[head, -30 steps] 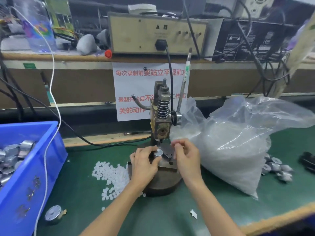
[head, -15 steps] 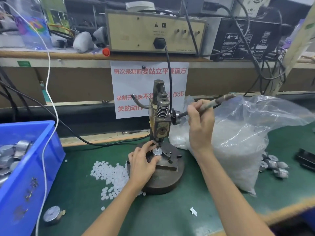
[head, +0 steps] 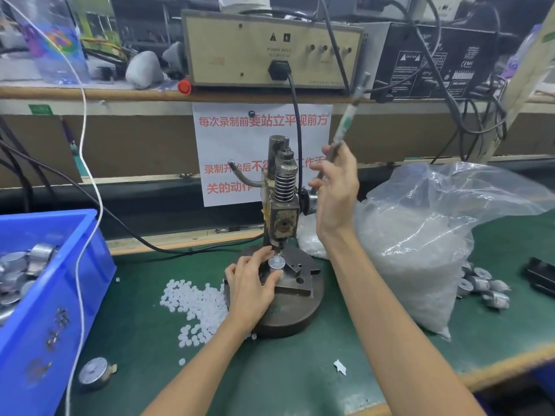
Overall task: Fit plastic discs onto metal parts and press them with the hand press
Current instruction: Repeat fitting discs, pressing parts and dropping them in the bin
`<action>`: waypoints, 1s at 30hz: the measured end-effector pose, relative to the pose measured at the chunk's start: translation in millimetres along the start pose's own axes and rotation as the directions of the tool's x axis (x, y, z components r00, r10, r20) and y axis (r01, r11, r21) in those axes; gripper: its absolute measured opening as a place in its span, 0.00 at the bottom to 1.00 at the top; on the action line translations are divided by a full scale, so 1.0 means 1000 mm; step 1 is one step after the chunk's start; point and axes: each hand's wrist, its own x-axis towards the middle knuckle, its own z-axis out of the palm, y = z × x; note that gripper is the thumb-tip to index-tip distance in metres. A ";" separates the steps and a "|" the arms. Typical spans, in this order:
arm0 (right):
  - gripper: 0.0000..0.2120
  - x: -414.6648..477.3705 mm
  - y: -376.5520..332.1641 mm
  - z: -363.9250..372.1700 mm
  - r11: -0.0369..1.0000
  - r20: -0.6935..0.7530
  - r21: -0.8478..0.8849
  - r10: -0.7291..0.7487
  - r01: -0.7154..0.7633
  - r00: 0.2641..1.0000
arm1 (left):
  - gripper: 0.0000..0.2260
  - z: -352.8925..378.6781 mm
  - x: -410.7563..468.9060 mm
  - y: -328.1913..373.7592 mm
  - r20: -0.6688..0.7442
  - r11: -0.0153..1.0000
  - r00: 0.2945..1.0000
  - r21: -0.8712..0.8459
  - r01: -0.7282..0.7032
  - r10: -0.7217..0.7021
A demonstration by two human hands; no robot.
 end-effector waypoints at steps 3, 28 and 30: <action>0.17 -0.012 0.013 -0.011 0.992 -0.058 -0.035 0.119 -0.121 0.991 | 0.20 -0.002 -0.001 0.003 -0.004 0.999 1.000 0.033 -0.006 0.006; 0.11 -0.234 -0.002 -0.231 0.919 -0.551 -0.094 0.273 -0.384 0.789 | 0.19 0.079 -0.175 0.163 0.413 0.893 0.874 -0.448 -0.051 0.257; 0.11 -0.253 -0.001 -0.259 0.906 -0.645 -0.038 0.300 -0.421 0.703 | 0.16 0.094 -0.192 0.170 0.542 0.898 0.783 -0.438 -0.046 0.305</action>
